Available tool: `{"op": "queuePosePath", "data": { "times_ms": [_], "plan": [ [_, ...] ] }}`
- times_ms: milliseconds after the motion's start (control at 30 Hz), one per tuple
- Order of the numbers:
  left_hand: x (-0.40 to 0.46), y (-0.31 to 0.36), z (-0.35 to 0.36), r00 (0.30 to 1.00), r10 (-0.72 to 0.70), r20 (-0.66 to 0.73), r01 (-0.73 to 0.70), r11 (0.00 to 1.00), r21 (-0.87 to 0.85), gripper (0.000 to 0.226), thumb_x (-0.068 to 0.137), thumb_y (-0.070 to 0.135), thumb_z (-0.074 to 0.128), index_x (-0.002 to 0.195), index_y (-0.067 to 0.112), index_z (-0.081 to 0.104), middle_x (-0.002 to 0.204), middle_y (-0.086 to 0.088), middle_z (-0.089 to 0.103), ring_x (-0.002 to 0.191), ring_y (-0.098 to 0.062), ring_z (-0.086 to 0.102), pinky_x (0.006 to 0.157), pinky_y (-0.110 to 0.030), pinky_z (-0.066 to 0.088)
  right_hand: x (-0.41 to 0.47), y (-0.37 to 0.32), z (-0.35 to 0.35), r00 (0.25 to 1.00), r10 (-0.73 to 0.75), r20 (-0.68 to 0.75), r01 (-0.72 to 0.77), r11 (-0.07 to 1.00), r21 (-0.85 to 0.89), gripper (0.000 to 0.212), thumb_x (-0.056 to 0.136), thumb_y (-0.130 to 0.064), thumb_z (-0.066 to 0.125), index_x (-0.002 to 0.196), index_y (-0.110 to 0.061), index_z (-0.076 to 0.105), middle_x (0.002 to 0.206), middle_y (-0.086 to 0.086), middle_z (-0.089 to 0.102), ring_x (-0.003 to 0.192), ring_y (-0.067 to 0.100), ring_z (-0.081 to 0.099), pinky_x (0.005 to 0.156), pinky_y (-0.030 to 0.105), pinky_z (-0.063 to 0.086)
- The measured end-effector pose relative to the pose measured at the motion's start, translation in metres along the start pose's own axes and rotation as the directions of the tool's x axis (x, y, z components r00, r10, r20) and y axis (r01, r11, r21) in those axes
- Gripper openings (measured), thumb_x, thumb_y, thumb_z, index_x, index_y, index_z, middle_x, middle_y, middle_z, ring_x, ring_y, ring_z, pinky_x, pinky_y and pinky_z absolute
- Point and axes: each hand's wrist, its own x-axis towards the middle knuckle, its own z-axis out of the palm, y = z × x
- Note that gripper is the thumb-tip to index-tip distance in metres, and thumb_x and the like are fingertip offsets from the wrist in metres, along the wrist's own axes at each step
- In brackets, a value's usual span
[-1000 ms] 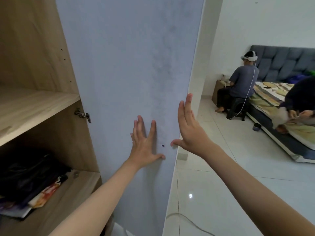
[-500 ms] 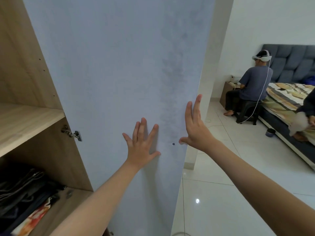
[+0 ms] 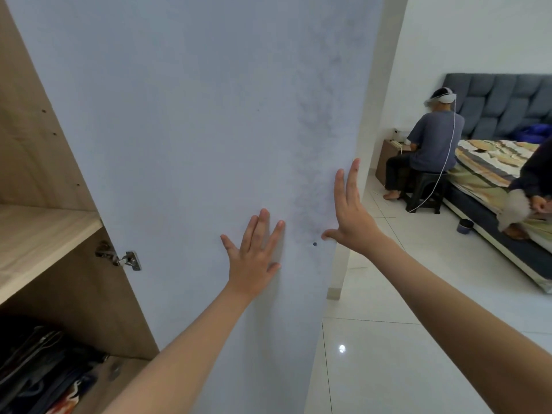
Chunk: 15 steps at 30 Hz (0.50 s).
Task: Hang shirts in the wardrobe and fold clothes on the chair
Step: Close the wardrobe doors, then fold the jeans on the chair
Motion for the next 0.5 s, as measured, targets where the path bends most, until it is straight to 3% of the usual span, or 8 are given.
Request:
{"op": "queuePosePath", "data": {
  "times_ms": [100, 167, 267, 367, 433, 500],
  "plan": [
    [-0.002, 0.002, -0.002, 1.0, 0.013, -0.01, -0.014, 0.996, -0.087, 0.117, 0.056, 0.058, 0.075, 0.15, 0.033, 0.009, 0.159, -0.004, -0.013, 0.146, -0.019, -0.006, 0.089, -0.078, 0.022, -0.006, -0.002, -0.001, 0.999, 0.03, -0.024, -0.031, 0.999, -0.021, 0.138, 0.062, -0.036, 0.087, 0.148, -0.013, -0.018, 0.147, 0.005, -0.042, 0.144, 0.044, 0.007, 0.108, 0.058, 0.033],
    [-0.005, 0.007, -0.005, 1.0, 0.0, -0.011, -0.002, 0.981, -0.192, 0.111, 0.063, 0.062, 0.069, 0.15, 0.035, 0.006, 0.159, -0.005, -0.008, 0.146, -0.023, -0.002, 0.093, -0.077, 0.015, -0.013, -0.003, -0.006, 0.998, 0.041, -0.055, -0.042, 0.999, -0.017, 0.126, 0.071, -0.041, 0.081, 0.15, -0.01, -0.012, 0.152, 0.005, -0.032, 0.147, 0.034, 0.004, 0.112, 0.056, 0.025],
    [-0.014, 0.025, -0.013, 1.0, -0.007, 0.009, 0.01, 0.93, -0.367, 0.103, 0.071, 0.063, 0.065, 0.15, 0.032, 0.006, 0.159, -0.003, -0.004, 0.146, -0.022, 0.001, 0.103, -0.066, 0.009, -0.033, -0.005, -0.016, 0.997, 0.065, -0.047, -0.066, 0.998, -0.015, 0.105, 0.084, -0.052, 0.062, 0.152, -0.007, -0.004, 0.159, 0.005, -0.01, 0.146, 0.017, -0.002, 0.115, 0.049, 0.011],
    [-0.026, 0.055, -0.016, 0.997, 0.078, 0.006, -0.066, 0.881, -0.469, 0.094, 0.076, 0.059, 0.061, 0.15, 0.025, 0.015, 0.16, -0.001, 0.003, 0.144, -0.02, 0.016, 0.106, -0.062, 0.019, -0.071, -0.007, -0.025, 0.994, 0.105, -0.022, -0.106, 0.993, -0.053, 0.089, 0.09, -0.06, 0.036, 0.152, -0.004, 0.005, 0.16, 0.009, 0.012, 0.147, 0.021, 0.005, 0.117, 0.045, 0.009],
    [-0.031, 0.084, -0.016, 0.992, 0.123, 0.013, -0.096, 0.837, -0.538, 0.087, 0.078, 0.057, 0.059, 0.148, 0.021, 0.022, 0.159, -0.001, 0.01, 0.142, -0.02, 0.023, 0.105, -0.058, 0.028, -0.105, -0.005, -0.036, 0.988, 0.148, -0.041, -0.151, 0.985, -0.079, 0.082, 0.093, -0.055, 0.038, 0.151, -0.004, 0.011, 0.158, 0.01, 0.022, 0.147, 0.025, 0.017, 0.116, 0.044, 0.012],
    [-0.036, 0.114, -0.017, 0.985, 0.167, 0.031, -0.114, 0.782, -0.613, 0.08, 0.079, 0.055, 0.058, 0.144, 0.018, 0.03, 0.156, -0.004, 0.021, 0.138, -0.021, 0.031, 0.103, -0.052, 0.039, -0.142, -0.002, -0.052, 0.979, 0.187, -0.087, -0.195, 0.976, -0.101, 0.072, 0.093, -0.045, 0.048, 0.149, -0.006, 0.024, 0.151, 0.01, 0.038, 0.138, 0.027, 0.037, 0.114, 0.045, 0.026]
  ]
}}
